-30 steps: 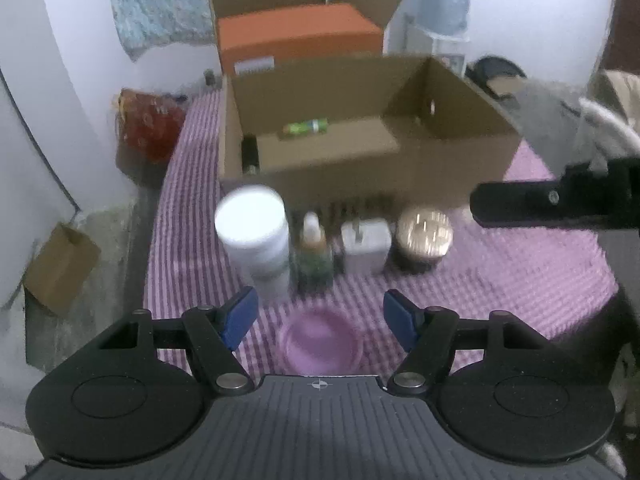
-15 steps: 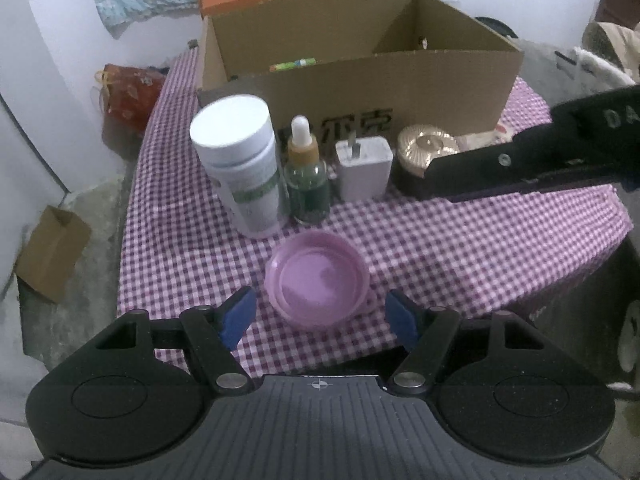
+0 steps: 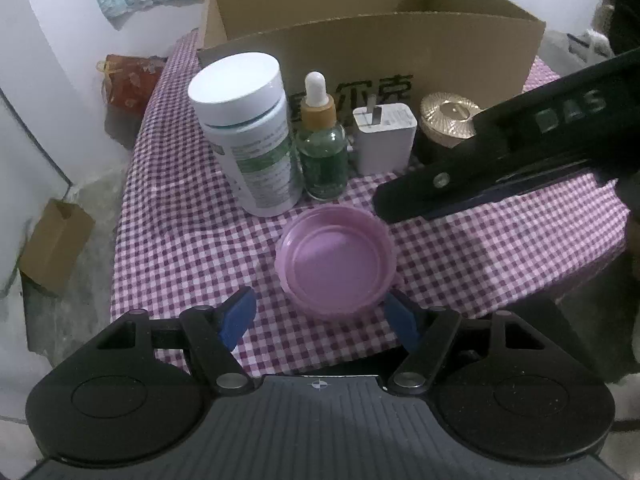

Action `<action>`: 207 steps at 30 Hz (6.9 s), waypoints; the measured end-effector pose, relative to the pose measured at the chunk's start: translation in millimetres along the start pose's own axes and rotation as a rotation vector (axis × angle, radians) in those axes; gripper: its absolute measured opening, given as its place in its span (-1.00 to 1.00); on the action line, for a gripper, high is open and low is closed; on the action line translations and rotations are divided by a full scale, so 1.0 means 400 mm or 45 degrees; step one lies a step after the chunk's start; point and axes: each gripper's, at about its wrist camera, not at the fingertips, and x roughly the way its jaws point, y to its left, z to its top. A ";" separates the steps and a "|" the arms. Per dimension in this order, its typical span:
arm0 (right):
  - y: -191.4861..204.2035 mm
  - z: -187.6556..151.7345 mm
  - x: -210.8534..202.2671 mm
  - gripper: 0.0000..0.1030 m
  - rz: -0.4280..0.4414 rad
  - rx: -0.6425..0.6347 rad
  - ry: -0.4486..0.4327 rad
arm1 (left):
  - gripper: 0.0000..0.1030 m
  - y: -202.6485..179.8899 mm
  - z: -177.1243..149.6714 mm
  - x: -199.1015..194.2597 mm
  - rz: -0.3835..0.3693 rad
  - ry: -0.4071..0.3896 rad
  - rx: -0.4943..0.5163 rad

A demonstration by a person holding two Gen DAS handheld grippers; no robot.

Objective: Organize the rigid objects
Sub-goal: 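Grasp the pink lid by its rim with the right gripper and lift, then carry the pink lid into the cardboard box and open the right gripper, then move the open right gripper back toward the gold jar, then grasp the gold-lidded jar with the right gripper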

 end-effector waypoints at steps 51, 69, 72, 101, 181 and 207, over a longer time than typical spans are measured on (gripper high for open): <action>0.193 -0.067 -0.082 -0.62 -0.153 -0.429 -0.189 | 0.37 -0.049 0.037 -0.182 0.097 -0.294 0.108; 0.224 0.151 -0.253 -0.62 -0.115 -0.517 -0.356 | 0.37 -0.078 0.278 -0.243 0.116 -0.446 0.228; 0.202 0.224 -0.239 -0.62 -0.111 -0.497 -0.305 | 0.37 -0.065 0.349 -0.215 0.090 -0.387 0.231; -0.135 0.621 0.199 -0.63 -0.182 -0.150 0.245 | 0.38 0.005 0.668 0.287 0.087 0.317 0.136; -0.206 0.056 -0.199 0.10 -0.078 0.107 -0.256 | 0.23 -0.281 0.144 0.083 0.013 -0.246 0.241; -0.215 0.093 -0.087 -0.01 -0.128 0.057 -0.104 | 0.13 -0.282 0.176 0.132 -0.129 -0.210 0.258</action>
